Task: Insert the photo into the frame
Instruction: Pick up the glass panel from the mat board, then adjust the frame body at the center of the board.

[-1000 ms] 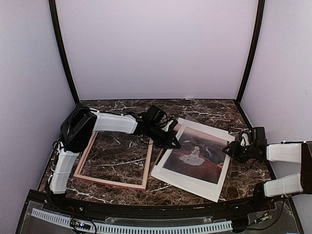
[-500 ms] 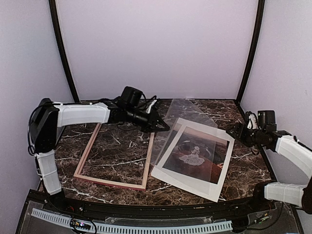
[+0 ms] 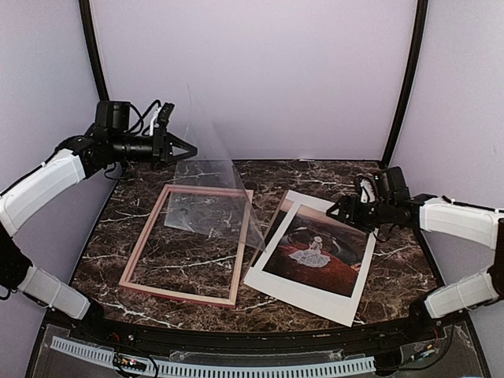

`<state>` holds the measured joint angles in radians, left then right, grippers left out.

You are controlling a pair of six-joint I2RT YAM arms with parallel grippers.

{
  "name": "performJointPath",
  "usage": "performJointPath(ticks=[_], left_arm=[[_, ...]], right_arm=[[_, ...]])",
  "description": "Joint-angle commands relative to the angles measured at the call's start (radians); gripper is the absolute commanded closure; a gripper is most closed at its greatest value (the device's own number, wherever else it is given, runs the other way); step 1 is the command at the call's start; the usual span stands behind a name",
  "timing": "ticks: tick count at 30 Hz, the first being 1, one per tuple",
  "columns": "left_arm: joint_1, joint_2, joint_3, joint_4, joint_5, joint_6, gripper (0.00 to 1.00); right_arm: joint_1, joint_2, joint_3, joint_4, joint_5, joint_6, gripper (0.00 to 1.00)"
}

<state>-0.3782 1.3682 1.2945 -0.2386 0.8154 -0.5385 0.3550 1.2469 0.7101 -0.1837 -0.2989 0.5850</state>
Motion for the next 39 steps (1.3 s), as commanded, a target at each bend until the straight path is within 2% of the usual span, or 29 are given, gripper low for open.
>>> performJointPath(ticks=[1, 4, 8, 12, 16, 20, 25, 32, 39], left_arm=[[0.055, -0.089, 0.119, -0.237, -0.058, 0.153, 1.00], [0.102, -0.119, 0.184, -0.336, -0.121, 0.198, 1.00], [0.121, -0.124, 0.311, -0.455, -0.276, 0.248, 1.00], [0.124, -0.106, 0.427, -0.534, -0.434, 0.279, 1.00], [0.125, -0.095, 0.462, -0.555, -0.491, 0.294, 1.00], [0.124, -0.087, 0.471, -0.556, -0.497, 0.306, 1.00], [0.125, -0.079, 0.468, -0.548, -0.468, 0.319, 1.00], [0.124, -0.110, 0.424, -0.481, -0.371, 0.316, 1.00], [0.124, -0.145, 0.323, -0.409, -0.291, 0.272, 1.00]], right_arm=[[0.169, 0.164, 0.127, 0.133, 0.083, 0.044, 0.18], [0.295, 0.322, 0.252, 0.121, 0.135, 0.031, 0.18], [0.426, 0.532, 0.440, 0.063, 0.181, -0.003, 0.21], [0.512, 0.687, 0.594, 0.018, 0.211, -0.033, 0.23], [0.557, 0.792, 0.702, -0.012, 0.228, -0.045, 0.23], [0.581, 0.864, 0.769, -0.046, 0.247, -0.056, 0.25], [0.585, 0.914, 0.804, -0.090, 0.290, -0.055, 0.39], [0.585, 0.921, 0.801, -0.129, 0.352, -0.056, 0.55], [0.558, 0.875, 0.735, -0.147, 0.378, -0.050, 0.62]])
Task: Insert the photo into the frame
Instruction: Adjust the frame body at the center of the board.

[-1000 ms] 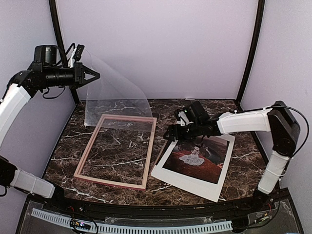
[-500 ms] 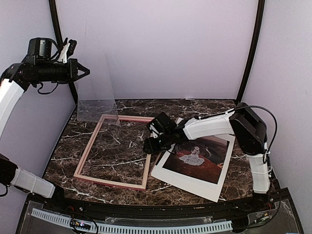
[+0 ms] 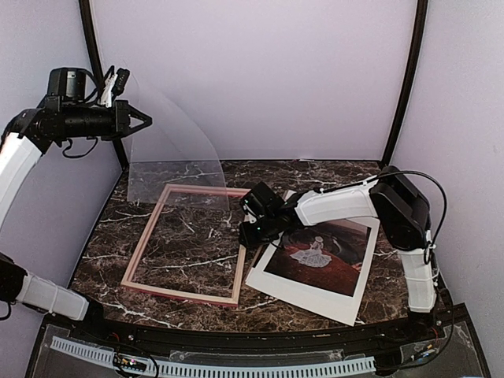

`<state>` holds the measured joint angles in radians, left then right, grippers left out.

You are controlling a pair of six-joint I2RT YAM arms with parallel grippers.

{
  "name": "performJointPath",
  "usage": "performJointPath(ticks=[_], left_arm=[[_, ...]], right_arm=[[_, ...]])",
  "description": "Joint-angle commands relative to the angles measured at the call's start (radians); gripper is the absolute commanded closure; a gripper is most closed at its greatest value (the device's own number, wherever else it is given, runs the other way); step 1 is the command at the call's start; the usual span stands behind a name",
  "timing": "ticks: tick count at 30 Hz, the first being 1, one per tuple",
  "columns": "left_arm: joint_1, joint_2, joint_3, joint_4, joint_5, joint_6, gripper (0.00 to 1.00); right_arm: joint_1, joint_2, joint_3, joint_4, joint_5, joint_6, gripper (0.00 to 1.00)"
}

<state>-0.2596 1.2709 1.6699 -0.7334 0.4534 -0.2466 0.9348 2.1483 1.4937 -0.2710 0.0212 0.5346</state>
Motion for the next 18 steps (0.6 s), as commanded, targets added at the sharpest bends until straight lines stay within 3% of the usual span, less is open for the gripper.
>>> performJointPath(ticks=[1, 11, 18], left_arm=[[0.005, -0.055, -0.062, 0.104, 0.075, -0.033, 1.00], [-0.009, -0.132, -0.292, 0.271, 0.183, -0.163, 1.00], [-0.028, -0.144, -0.342, 0.312, 0.199, -0.193, 1.00]], right_arm=[[-0.031, -0.037, -0.062, -0.057, 0.056, 0.001, 0.63], [-0.090, -0.144, -0.180, -0.038, -0.002, -0.063, 0.67], [-0.121, -0.155, -0.198, -0.047, -0.103, -0.156, 0.69]])
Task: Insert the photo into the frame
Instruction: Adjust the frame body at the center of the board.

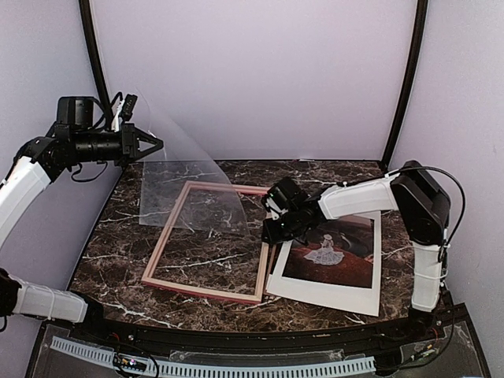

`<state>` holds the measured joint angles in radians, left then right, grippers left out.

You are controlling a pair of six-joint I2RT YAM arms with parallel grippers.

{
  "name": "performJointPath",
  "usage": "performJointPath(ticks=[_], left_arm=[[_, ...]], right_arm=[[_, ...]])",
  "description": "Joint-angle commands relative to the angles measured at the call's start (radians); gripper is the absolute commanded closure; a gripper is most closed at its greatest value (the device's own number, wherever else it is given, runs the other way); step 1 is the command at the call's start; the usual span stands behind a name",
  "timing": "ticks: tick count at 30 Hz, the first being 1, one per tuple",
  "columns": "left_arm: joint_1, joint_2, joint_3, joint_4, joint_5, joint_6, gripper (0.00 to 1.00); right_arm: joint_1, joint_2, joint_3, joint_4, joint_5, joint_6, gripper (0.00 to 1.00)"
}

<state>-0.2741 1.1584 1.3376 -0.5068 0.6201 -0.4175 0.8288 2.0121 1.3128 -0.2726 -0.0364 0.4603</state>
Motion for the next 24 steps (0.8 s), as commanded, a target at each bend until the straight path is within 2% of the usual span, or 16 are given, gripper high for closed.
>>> performJointPath(ticks=[1, 16, 24], left_arm=[[-0.017, -0.030, -0.011, 0.087, 0.032, -0.024, 1.00], [-0.065, 0.004, 0.006, 0.072, -0.011, -0.010, 1.00], [-0.112, -0.006, -0.044, 0.156, 0.036, -0.066, 1.00]], right_arm=[[-0.017, -0.018, -0.016, -0.055, -0.049, -0.100, 0.69], [-0.045, 0.059, 0.058, -0.083, -0.190, -0.198, 0.68], [-0.105, -0.054, 0.021, -0.054, -0.242, -0.157, 0.54]])
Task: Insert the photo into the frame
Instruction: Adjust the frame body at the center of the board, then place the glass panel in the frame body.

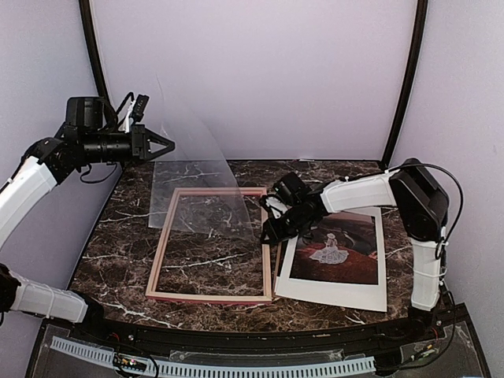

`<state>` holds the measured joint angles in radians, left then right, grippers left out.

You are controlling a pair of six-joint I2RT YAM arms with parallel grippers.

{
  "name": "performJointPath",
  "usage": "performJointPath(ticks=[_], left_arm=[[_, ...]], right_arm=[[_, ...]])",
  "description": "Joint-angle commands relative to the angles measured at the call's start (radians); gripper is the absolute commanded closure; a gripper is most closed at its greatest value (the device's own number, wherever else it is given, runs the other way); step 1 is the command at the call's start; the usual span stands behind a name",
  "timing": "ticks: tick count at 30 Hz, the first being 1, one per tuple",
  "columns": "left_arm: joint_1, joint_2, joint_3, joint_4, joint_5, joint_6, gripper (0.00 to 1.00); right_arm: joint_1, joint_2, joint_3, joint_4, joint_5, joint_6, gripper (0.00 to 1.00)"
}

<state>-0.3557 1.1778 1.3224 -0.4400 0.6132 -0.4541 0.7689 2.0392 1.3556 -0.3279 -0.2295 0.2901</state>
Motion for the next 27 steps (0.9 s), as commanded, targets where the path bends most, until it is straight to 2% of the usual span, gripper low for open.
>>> performJointPath(ticks=[1, 6, 14, 23, 27], left_arm=[[-0.043, -0.021, -0.038, 0.112, 0.056, -0.040, 1.00], [-0.083, -0.008, -0.082, 0.208, 0.105, -0.077, 1.00], [-0.118, -0.005, -0.225, 0.338, 0.168, -0.096, 1.00], [-0.116, 0.043, -0.434, 0.287, -0.080, -0.164, 1.00], [-0.109, 0.106, -0.488, 0.303, -0.132, -0.194, 1.00]], right_arm=[[-0.059, -0.104, -0.030, 0.004, -0.058, 0.018, 0.53], [-0.144, -0.222, -0.097, 0.014, -0.069, 0.042, 0.47], [-0.245, -0.336, -0.198, 0.004, -0.032, 0.037, 0.46], [-0.273, -0.345, -0.223, -0.015, 0.009, 0.024, 0.46], [-0.275, -0.338, -0.223, -0.020, 0.017, 0.020, 0.46]])
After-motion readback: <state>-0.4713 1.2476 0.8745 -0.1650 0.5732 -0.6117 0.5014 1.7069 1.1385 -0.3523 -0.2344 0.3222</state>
